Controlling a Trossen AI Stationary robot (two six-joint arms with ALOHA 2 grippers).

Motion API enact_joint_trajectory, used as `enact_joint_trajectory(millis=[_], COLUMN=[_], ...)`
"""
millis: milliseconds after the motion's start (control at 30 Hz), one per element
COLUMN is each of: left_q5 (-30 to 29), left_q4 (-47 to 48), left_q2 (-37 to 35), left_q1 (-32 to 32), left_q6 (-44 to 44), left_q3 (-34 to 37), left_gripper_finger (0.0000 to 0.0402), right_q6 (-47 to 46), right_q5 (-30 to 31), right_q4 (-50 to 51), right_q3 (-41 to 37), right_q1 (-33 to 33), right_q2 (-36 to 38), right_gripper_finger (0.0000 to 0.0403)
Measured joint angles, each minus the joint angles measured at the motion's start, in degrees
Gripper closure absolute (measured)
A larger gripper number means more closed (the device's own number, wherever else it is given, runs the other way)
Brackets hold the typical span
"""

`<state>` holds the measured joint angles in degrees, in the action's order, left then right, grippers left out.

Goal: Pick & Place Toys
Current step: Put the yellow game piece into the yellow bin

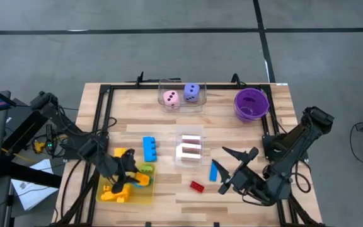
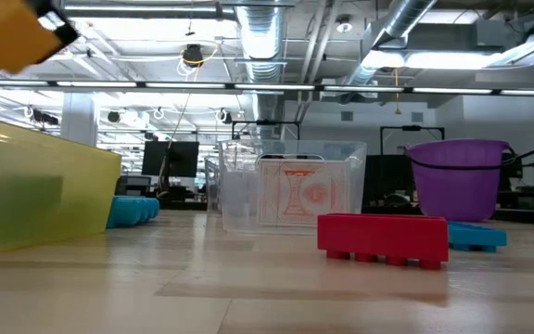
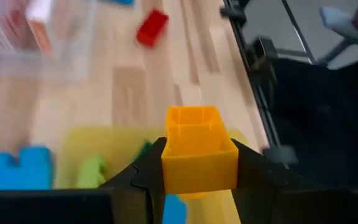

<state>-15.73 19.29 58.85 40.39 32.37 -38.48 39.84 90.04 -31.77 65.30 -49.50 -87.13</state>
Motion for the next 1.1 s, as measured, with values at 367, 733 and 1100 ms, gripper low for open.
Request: enact_joint_trajectory(millis=[367, 733, 1100], left_q5=[2.7, 4.9, 7.4], left_q4=[2.7, -3.5, -3.8], left_q2=[0.8, 11.7, 16.2], left_q1=[6.8, 8.1, 8.1], left_q6=[10.2, 13.2, 13.2], left_q3=[0.0, 0.0, 0.0], left_gripper_finger=[0.0271, 0.0271, 0.0270], right_q6=[0.0, 0.5, 0.6], right_q5=[0.0, 0.0, 0.0], right_q4=[0.0, 0.0, -0.1], right_q3=[0.0, 0.0, 0.0], right_q1=[0.1, 0.1, 0.1], right_q2=[0.0, 0.0, 0.0], right_gripper_finger=[0.0147, 0.0147, 0.0147])
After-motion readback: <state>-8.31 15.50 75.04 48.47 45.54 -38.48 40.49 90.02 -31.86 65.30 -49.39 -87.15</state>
